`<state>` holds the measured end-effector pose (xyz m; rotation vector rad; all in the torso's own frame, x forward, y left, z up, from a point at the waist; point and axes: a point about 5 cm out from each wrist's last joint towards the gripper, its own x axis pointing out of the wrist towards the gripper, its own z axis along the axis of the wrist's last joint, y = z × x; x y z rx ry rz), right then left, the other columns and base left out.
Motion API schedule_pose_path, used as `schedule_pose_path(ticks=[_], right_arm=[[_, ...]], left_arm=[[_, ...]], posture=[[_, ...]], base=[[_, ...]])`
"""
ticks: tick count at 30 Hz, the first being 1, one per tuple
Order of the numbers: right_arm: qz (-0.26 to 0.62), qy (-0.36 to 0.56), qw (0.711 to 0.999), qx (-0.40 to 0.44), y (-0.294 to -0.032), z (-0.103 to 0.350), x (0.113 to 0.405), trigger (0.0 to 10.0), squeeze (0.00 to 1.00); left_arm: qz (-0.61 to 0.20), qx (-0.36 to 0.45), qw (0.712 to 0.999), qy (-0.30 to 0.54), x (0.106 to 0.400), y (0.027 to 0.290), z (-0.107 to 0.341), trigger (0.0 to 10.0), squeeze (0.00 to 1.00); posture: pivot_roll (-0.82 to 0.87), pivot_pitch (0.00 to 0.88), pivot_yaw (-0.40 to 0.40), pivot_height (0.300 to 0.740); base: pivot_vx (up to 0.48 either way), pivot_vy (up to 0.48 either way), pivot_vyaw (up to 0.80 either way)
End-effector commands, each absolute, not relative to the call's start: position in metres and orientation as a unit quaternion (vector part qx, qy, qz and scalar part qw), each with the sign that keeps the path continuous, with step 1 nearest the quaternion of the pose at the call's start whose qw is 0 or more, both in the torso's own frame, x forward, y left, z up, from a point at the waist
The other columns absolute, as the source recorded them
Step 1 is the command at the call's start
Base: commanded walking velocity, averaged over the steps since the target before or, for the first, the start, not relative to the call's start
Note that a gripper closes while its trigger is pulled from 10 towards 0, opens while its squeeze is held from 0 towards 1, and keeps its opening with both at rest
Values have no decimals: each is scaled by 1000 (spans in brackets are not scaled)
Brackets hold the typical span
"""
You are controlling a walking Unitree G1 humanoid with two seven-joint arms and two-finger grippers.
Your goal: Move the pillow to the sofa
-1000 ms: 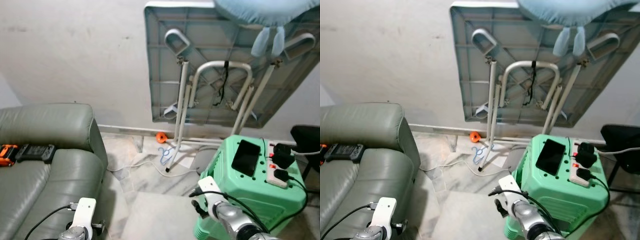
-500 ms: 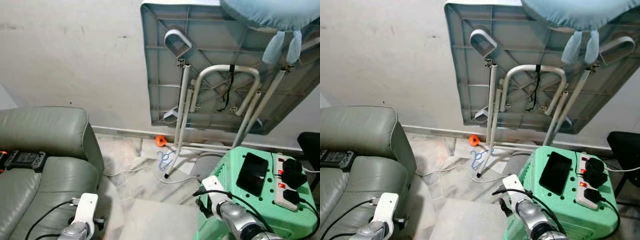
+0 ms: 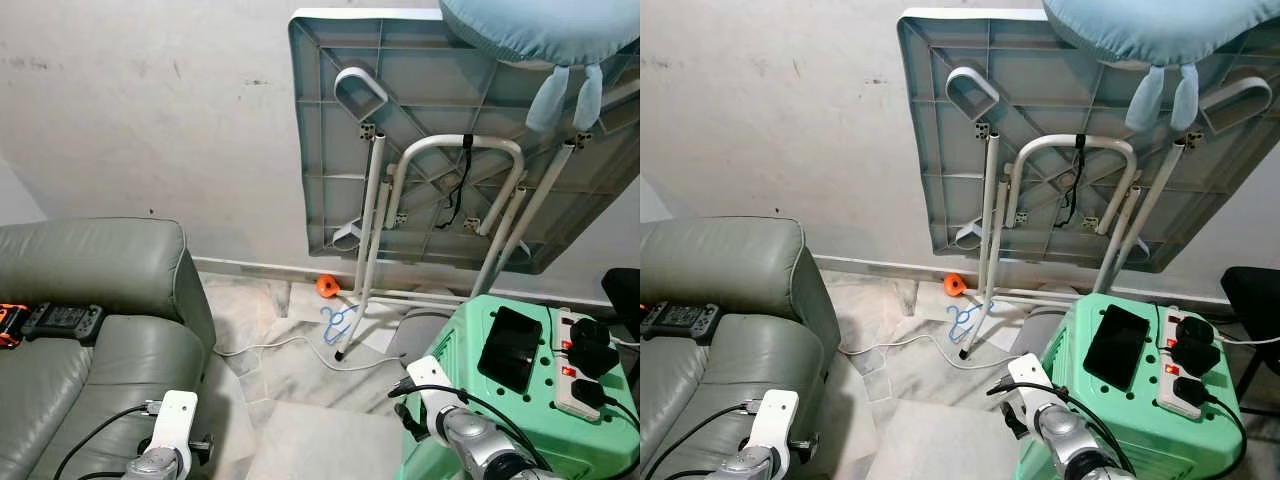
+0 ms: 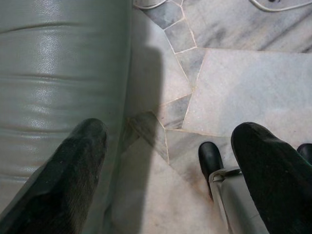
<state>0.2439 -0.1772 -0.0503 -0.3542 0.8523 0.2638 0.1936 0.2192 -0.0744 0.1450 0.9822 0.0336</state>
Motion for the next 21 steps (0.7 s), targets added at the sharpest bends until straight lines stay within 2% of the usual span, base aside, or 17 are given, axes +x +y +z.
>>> schedule_pose_path(ticks=[1,11,21], right_arm=[[122,411,887,-173,-179,-50,244,10000,0],[68,414,897,-139,-187,-50,244,10000,0],[54,404,905,-119,-182,-44,253,10000,0]], left_arm=[[28,71,877,475,192,225,-74,10000,0],[30,59,880,471,194,225,-73,10000,0],[20,35,898,437,229,217,-55,10000,0]], posture=[[-53,0,33,740],[-30,0,32,740],[-10,0,41,740]], base=[[0,0,0],[0,0,0],[0,0,0]])
